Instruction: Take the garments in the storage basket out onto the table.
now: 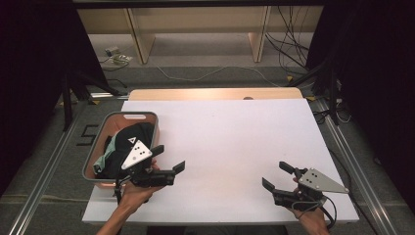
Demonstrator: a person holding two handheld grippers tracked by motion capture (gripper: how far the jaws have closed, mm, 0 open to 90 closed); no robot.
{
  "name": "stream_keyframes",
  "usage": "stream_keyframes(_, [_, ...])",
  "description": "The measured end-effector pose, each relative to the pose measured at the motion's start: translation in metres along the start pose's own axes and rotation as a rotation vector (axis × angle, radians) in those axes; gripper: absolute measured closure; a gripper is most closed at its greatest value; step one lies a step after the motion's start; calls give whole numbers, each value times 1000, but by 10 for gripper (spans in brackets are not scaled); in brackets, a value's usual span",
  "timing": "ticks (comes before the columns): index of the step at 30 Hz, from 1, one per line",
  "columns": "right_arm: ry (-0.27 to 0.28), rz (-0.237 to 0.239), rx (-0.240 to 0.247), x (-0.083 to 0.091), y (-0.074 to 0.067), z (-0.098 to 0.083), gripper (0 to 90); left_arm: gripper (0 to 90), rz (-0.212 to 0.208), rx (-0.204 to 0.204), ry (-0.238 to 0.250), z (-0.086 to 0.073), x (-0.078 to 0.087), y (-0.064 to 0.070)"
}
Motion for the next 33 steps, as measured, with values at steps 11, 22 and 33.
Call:
stream_keyframes(11, [-4, 6, 0, -1, 0, 0, 202, 57, 51, 13, -19, 21, -15, -13])
stream_keyframes(22, [-7, 7, -2, -1, 0, 0, 202, 58, 132, 35, -61, 35, -35, -36])
stream_keyframes(33, [-2, 12, -4, -2, 0, -1, 202, 64, 204, 73, -132, 47, -57, -64])
Point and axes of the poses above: each handheld gripper's, and its own axes: x roughly backward along the jaws, z roughly out of its top, y roughly to its right, the point moved 2 cm from there along -x, roughly forward along the jaws, and after that the axes turned 11 degrees about z, right-handed, at the moved point
